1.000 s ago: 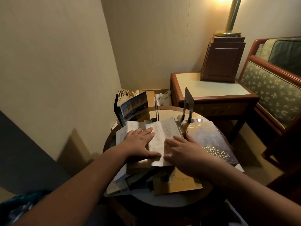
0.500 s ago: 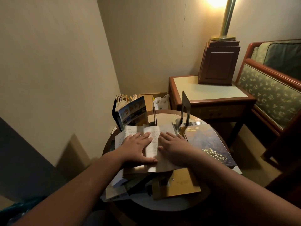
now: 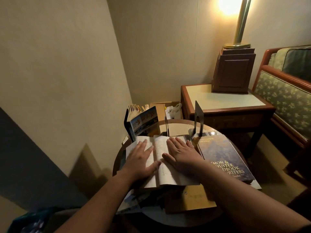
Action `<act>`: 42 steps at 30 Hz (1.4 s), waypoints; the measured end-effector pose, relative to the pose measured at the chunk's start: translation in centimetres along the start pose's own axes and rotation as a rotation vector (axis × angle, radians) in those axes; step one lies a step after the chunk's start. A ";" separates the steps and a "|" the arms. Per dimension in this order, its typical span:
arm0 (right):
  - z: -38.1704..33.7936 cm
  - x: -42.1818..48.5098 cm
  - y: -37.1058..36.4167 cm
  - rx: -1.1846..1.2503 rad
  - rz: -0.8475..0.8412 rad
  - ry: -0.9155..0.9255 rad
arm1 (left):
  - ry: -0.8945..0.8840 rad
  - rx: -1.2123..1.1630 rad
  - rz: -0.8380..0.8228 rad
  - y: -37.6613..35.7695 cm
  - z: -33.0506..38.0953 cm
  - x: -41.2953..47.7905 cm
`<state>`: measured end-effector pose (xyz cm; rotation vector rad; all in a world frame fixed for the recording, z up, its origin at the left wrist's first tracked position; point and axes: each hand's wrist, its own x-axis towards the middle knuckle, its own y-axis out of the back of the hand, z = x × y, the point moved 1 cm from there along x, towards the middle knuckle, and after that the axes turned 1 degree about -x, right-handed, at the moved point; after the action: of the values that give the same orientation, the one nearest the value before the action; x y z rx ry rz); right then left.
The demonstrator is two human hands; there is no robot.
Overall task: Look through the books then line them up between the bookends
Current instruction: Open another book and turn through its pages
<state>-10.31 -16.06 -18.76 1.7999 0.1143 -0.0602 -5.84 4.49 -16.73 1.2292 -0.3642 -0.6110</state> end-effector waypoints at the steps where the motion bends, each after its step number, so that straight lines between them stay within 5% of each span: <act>1: 0.0 0.0 0.0 -0.009 -0.005 0.000 | 0.051 -0.019 0.004 0.1 -0.1 -0.1; 7: 0.2 0.1 -0.6 -0.032 0.004 -0.009 | 0.225 -0.114 0.003 0.5 0.5 -1.0; 14: 0.0 0.2 -0.8 -0.030 0.001 -0.025 | 0.166 -0.282 0.242 1.4 -0.3 -0.9; 20: 0.0 0.2 -1.0 -0.020 0.003 -0.030 | 0.220 -0.658 0.433 4.0 -0.4 -0.7; 24: -0.1 0.0 -0.8 -0.008 -0.007 -0.042 | 0.417 -1.038 0.291 4.9 -0.3 -0.5; 30: -0.8 -0.2 1.0 0.145 -0.026 -0.082 | 0.293 -1.170 0.141 5.4 0.8 -0.2; 38: -2.1 -0.9 5.5 0.356 0.402 0.034 | 0.210 -1.079 0.110 4.7 1.5 0.9; 42: -3.1 -0.7 6.7 0.492 0.330 0.050 | 0.184 -1.041 0.102 4.5 1.9 1.0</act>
<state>-10.30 -14.58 -11.45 2.2890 -0.1784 0.2096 -5.01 3.35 -11.93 0.2560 0.0696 -0.4829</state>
